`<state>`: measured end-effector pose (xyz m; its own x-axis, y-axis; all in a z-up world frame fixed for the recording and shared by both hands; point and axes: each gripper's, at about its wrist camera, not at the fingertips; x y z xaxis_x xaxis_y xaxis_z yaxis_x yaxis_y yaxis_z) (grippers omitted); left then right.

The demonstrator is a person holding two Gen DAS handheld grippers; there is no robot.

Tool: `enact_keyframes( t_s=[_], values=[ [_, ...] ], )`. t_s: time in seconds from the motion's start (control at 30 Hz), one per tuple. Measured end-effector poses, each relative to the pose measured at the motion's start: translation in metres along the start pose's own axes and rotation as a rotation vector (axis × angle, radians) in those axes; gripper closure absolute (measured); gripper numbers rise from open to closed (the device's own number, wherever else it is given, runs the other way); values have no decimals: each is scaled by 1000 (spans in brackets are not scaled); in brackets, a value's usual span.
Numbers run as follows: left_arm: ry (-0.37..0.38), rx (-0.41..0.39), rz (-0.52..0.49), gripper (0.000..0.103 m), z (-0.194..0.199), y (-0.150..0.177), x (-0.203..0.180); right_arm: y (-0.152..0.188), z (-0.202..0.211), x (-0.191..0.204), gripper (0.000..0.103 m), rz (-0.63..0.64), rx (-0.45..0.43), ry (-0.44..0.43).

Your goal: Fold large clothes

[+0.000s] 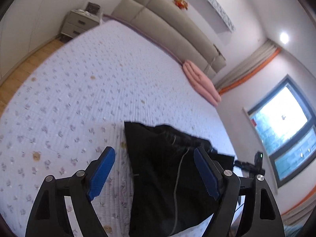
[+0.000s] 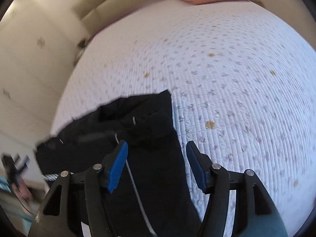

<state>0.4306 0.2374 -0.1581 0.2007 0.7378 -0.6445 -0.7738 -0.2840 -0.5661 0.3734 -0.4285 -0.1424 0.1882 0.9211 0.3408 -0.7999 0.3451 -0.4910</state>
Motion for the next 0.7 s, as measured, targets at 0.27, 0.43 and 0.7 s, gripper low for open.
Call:
enact_keyframes(
  t_s=[0.27, 0.43, 0.7],
  values=[
    [27, 130, -80, 20, -86, 20, 10, -2, -54, 8, 38, 199, 14, -73],
    [152, 158, -53, 20, -114, 21, 8, -2, -58, 13, 22, 271, 1, -92],
    [189, 190, -52, 20, -137, 31, -2, -5, -72, -11, 20, 222, 22, -135]
  ],
)
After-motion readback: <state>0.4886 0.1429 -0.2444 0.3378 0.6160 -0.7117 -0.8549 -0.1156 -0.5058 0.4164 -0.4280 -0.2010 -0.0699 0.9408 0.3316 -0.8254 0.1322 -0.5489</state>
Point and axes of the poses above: each gripper's, at about its wrist camera, not at the fingertips, and z roughly against the way its jaws point, x to its left, y to its underside, and after that the axes turned 4 degrees about -x, right-handed
